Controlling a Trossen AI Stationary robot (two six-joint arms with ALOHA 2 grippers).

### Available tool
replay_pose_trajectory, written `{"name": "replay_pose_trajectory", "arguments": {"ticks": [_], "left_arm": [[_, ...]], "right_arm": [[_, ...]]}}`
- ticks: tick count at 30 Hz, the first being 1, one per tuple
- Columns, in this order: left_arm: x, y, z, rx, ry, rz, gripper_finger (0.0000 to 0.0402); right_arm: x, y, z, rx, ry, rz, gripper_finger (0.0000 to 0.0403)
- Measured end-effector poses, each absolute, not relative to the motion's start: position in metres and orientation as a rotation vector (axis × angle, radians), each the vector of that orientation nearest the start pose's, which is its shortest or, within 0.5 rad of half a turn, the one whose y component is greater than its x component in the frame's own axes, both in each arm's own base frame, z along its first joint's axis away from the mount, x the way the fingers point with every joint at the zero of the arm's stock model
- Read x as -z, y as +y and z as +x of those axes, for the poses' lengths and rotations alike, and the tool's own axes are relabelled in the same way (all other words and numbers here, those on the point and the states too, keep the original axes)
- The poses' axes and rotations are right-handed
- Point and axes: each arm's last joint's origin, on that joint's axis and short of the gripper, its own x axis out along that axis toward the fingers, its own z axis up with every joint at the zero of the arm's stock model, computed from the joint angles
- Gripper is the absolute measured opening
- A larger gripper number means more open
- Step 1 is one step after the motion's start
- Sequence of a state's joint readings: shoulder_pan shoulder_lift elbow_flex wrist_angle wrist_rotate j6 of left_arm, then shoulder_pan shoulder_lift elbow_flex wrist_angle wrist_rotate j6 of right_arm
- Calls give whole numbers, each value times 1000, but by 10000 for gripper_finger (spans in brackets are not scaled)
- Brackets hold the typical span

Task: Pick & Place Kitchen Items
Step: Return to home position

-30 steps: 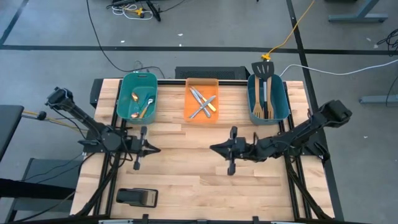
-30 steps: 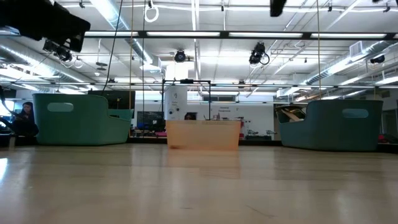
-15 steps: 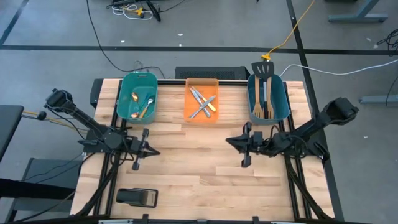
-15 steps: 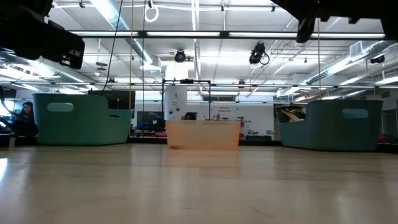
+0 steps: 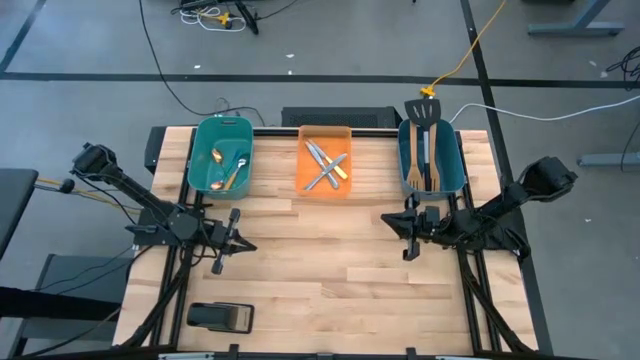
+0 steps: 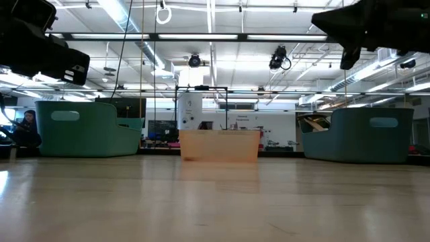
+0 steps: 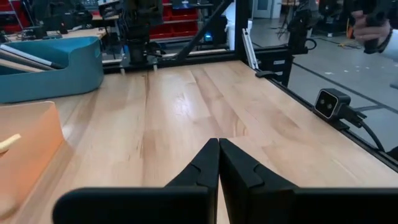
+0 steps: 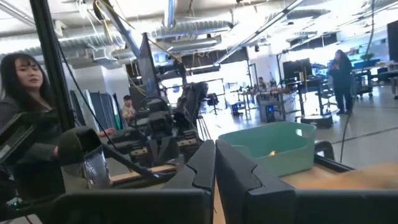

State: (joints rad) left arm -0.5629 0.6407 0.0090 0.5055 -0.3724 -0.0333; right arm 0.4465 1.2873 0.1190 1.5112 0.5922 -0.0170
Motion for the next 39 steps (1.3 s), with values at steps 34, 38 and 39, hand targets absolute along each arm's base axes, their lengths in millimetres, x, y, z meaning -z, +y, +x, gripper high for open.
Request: {"name": "replay_pose_trajectory", "arguments": {"ticks": [34,38,39], "left_arm": [[-150,-61,121,172,140,27,14],[-150,-51,126,113,144,19,14],[-150,-47,127,87,144,17,14]], "right_arm": [[-160,54,155,238,-194,186,21],[-160,54,155,238,-194,187,21],[-160,54,155,238,-194,187,21]]}}
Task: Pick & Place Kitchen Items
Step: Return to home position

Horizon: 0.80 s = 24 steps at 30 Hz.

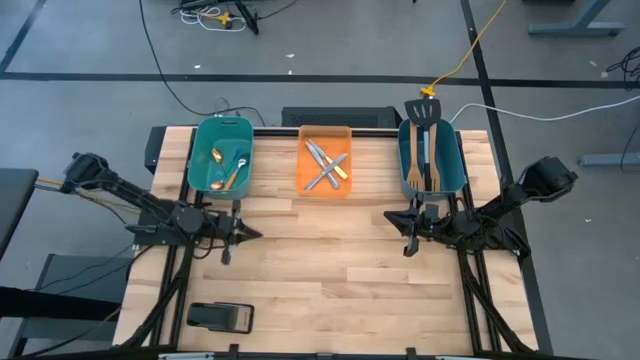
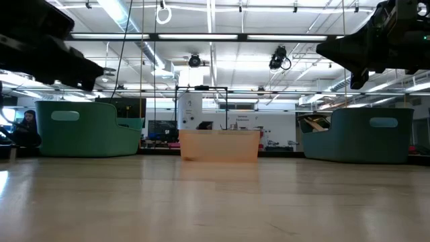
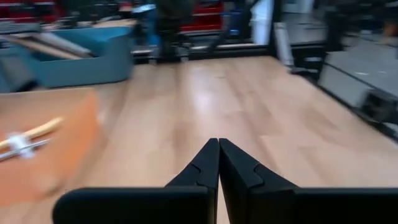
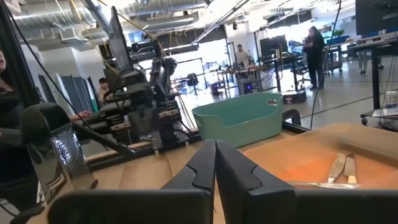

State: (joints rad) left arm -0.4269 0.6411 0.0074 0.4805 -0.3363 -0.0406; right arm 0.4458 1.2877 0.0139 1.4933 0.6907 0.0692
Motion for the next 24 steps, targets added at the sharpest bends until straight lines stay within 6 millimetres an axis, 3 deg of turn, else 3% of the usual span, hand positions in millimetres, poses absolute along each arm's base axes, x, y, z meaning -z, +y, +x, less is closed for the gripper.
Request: {"name": "replay_pose_trajectory", "arguments": {"ticks": [11,24], "left_arm": [[-162,-16,129,-143,46,-27,14],[-179,-12,118,-152,-118,-71,14]], "right_arm": [[-160,54,155,238,-193,187,21],[-160,54,155,238,-193,187,21]]}}
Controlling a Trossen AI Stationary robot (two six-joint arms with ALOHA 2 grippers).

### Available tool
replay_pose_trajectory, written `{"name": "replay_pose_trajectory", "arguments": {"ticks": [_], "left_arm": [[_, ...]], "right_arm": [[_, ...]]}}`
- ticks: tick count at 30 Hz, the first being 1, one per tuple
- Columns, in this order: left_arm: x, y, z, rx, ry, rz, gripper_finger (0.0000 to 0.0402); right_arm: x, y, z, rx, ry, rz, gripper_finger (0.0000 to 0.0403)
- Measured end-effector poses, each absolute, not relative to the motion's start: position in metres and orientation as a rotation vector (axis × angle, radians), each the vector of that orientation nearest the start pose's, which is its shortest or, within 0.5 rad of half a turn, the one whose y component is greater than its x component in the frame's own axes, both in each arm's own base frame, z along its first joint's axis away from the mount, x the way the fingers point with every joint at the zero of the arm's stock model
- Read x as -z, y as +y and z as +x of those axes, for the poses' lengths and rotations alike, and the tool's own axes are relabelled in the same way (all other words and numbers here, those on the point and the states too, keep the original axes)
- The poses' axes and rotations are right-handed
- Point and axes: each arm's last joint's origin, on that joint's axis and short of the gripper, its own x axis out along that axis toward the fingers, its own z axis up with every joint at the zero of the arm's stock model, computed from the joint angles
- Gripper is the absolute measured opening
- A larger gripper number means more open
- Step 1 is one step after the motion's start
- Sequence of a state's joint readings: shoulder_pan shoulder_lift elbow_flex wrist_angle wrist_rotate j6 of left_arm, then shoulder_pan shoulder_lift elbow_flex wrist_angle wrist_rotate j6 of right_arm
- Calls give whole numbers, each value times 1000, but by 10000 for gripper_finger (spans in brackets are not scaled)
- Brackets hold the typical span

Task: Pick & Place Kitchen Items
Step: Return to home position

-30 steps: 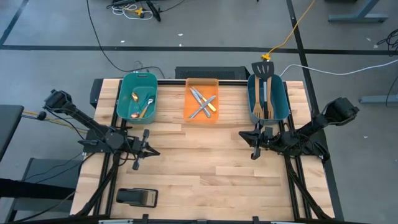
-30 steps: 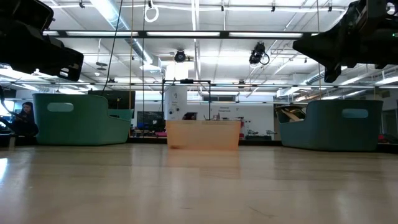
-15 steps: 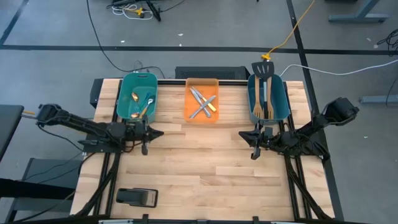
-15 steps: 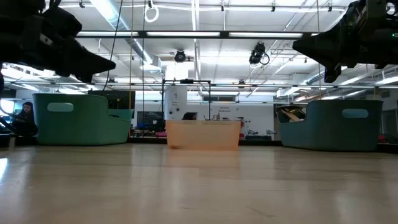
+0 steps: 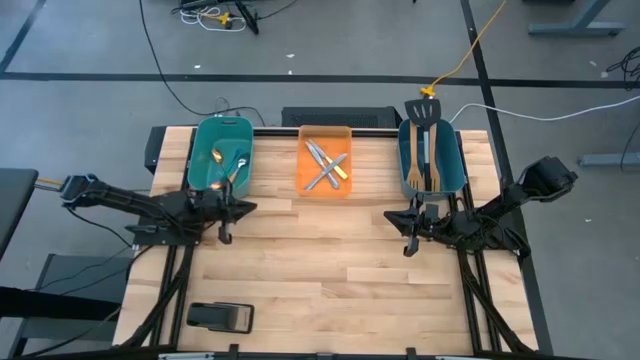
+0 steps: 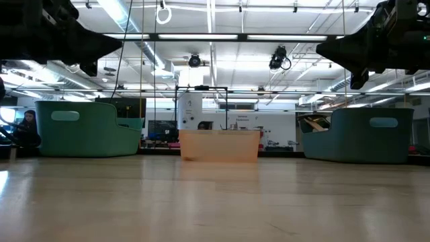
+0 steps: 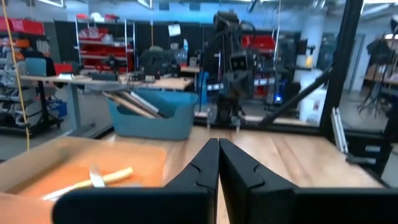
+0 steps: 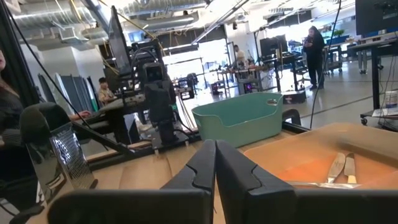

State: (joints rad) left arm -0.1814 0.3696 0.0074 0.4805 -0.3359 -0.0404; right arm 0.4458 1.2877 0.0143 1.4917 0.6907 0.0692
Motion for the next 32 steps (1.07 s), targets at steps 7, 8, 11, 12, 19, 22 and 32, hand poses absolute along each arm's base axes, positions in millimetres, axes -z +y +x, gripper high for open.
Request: {"name": "replay_pose_trajectory", "arguments": {"ticks": [7,8,11,12,19,22,32], "left_arm": [[-187,-10,112,-154,-198,-91,14],[-188,-10,111,-159,-211,-94,14],[-192,-7,108,-178,-251,-101,14],[-193,-6,106,-185,-265,-104,14],[-199,-4,99,-195,-340,-120,14],[-201,-4,98,-193,-355,-124,14],[-201,-3,97,-193,-360,-124,14]], "right_arm": [[-160,54,155,238,-191,185,21],[-160,54,155,238,-191,185,21],[-160,54,155,237,-191,185,21],[-160,54,155,238,-190,185,21],[-159,54,155,238,-188,183,21],[-159,54,155,238,-188,183,21],[-159,54,155,238,-188,183,21]]}}
